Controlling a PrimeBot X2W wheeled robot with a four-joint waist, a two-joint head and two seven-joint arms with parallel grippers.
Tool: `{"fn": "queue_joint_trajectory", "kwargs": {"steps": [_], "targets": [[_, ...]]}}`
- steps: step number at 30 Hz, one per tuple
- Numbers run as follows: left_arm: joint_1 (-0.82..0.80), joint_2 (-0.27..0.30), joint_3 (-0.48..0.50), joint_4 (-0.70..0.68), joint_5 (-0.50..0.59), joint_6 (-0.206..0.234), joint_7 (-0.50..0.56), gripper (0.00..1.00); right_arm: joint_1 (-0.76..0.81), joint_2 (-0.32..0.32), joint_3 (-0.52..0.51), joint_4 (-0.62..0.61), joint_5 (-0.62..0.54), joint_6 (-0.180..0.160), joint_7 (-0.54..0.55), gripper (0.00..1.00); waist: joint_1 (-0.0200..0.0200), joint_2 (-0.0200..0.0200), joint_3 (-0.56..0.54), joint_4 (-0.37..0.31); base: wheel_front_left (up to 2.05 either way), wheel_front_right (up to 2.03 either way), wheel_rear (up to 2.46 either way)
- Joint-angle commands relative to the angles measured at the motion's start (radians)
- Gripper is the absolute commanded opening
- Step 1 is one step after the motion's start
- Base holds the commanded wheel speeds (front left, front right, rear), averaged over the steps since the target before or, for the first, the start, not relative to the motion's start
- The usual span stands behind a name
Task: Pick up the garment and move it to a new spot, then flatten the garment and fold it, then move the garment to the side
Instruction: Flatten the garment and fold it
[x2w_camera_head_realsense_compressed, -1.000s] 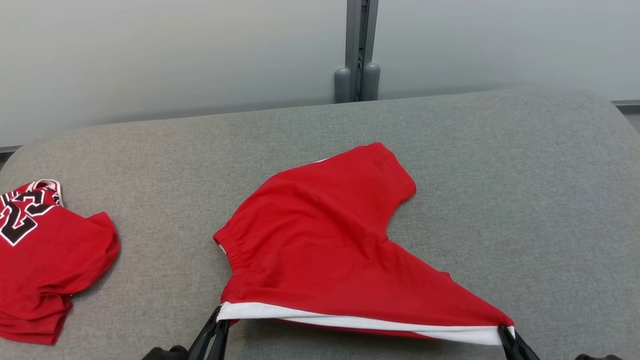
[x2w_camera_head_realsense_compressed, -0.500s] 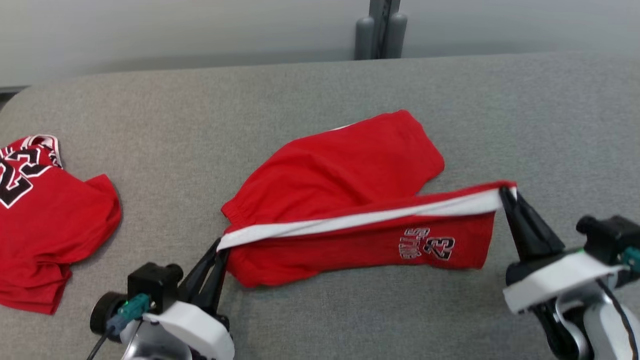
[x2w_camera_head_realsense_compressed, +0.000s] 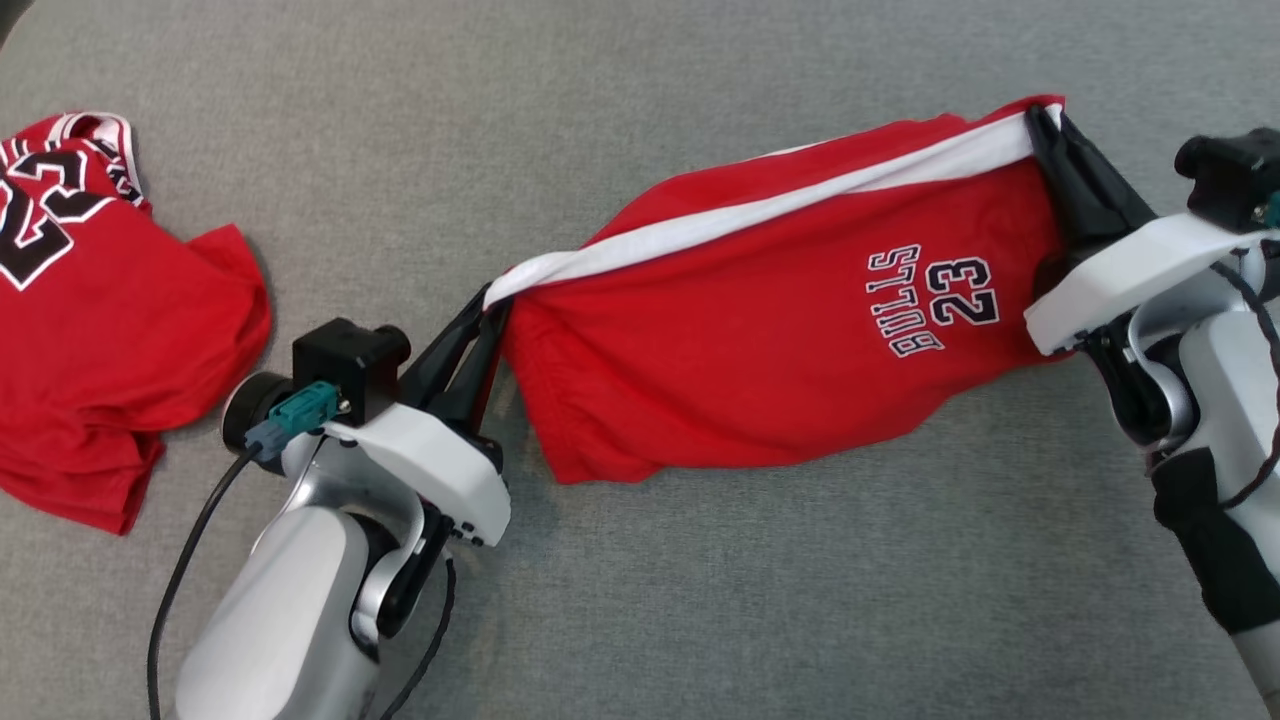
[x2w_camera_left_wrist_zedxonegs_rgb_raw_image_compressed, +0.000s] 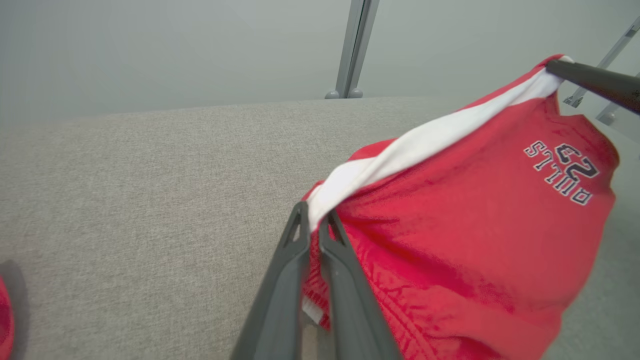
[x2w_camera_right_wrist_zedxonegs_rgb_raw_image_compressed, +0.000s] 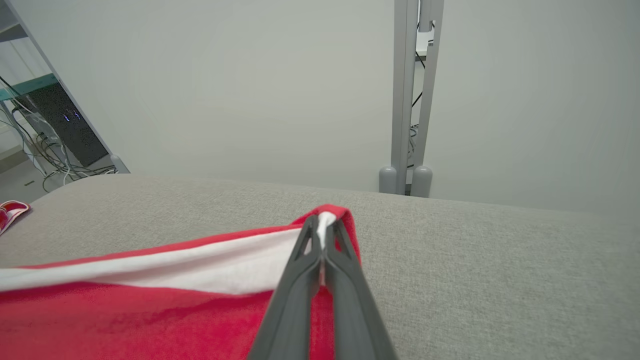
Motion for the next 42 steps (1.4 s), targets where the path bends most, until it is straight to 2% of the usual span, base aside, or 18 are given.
{"fn": "queue_joint_trajectory", "kwargs": {"steps": [1, 6, 7, 8, 9, 10, 11, 14, 17, 22, 25, 31, 42], "targets": [[-0.043, -0.006, -0.004, 0.027, -0.002, -0.013, -0.011, 0.0, -0.046, -0.015, 0.021, 0.047, 0.015, 0.0, -0.022, 0.0, 0.0, 0.0, 0.039, 0.036, 0.0, 0.0, 0.0], [-0.104, -0.032, -0.017, 0.106, -0.002, -0.029, -0.034, 0.0, -0.124, -0.02, 0.088, 0.148, 0.053, 0.0, -0.052, 0.0, 0.0, 0.0, 0.061, 0.048, 0.0, 0.0, 0.0], [-0.115, -0.038, -0.019, 0.126, -0.005, -0.031, -0.04, 0.2, -0.136, -0.019, 0.105, 0.169, 0.064, 0.0, -0.06, 0.0, 0.0, 0.0, 0.063, 0.049, 0.0, 0.0, 0.0], [-0.126, -0.042, -0.019, 0.142, -0.008, -0.034, -0.048, 0.68, -0.148, -0.019, 0.119, 0.187, 0.074, 0.0, -0.07, 0.19, 0.0, 0.0, 0.065, 0.05, 0.0, 0.0, 0.0], [-0.134, -0.045, -0.019, 0.157, -0.007, -0.036, -0.057, 1.0, -0.157, -0.017, 0.134, 0.203, 0.083, 0.0, -0.081, 0.4, 0.0, 0.0, 0.065, 0.05, 0.0, 0.0, 0.0], [-0.137, -0.05, -0.019, 0.17, -0.008, -0.037, -0.068, 1.0, -0.162, -0.013, 0.147, 0.214, 0.093, 0.0, -0.093, 0.94, 0.0, 0.0, 0.065, 0.049, 0.0, 0.0, 0.0], [-0.137, -0.055, -0.019, 0.18, -0.012, -0.037, -0.082, 1.0, -0.162, -0.011, 0.16, 0.221, 0.1, 0.0, -0.103, 1.0, 0.0, 0.0, 0.063, 0.047, 0.0, 0.0, 0.0], [-0.114, -0.061, -0.006, 0.197, -0.012, -0.019, -0.135, 1.0, -0.142, -0.006, 0.187, 0.221, 0.116, 0.0, -0.13, 1.0, 0.0, 0.0, 0.051, 0.035, 0.0, 0.0, 0.0], [-0.083, -0.069, 0.004, 0.198, 0.001, 0.01, -0.204, 1.0, -0.111, -0.007, 0.171, 0.18, 0.102, 0.0, -0.14, 1.0, 0.0, 0.0, 0.035, 0.022, 0.0, 0.0, 0.0], [-0.031, -0.078, 0.031, 0.16, 0.024, 0.067, -0.304, 1.0, 0.012, 0.014, 0.031, 0.009, 0.008, 0.0, -0.138, 1.0, 0.0, 0.0, 0.009, -0.004, 0.0, 0.0, 0.0], [-0.005, -0.072, 0.061, 0.126, 0.047, 0.105, -0.327, 1.0, 0.088, 0.039, -0.053, -0.082, -0.064, 0.0, -0.139, 1.0, 0.0, 0.0, -0.008, -0.02, 0.0, 0.0, 0.0], [0.059, -0.045, 0.122, 0.044, 0.114, 0.15, -0.335, 1.0, 0.249, 0.092, -0.168, -0.216, -0.179, 0.0, -0.139, 1.0, 0.0, 0.0, -0.044, -0.057, 0.0, 0.0, 0.0], [0.157, -0.025, 0.139, 0.027, 0.178, 0.152, -0.334, 1.0, 0.412, 0.117, -0.222, -0.259, -0.253, 0.0, -0.137, 1.0, 0.0, 0.0, -0.078, -0.076, 0.0, 0.0, 0.0]]}}
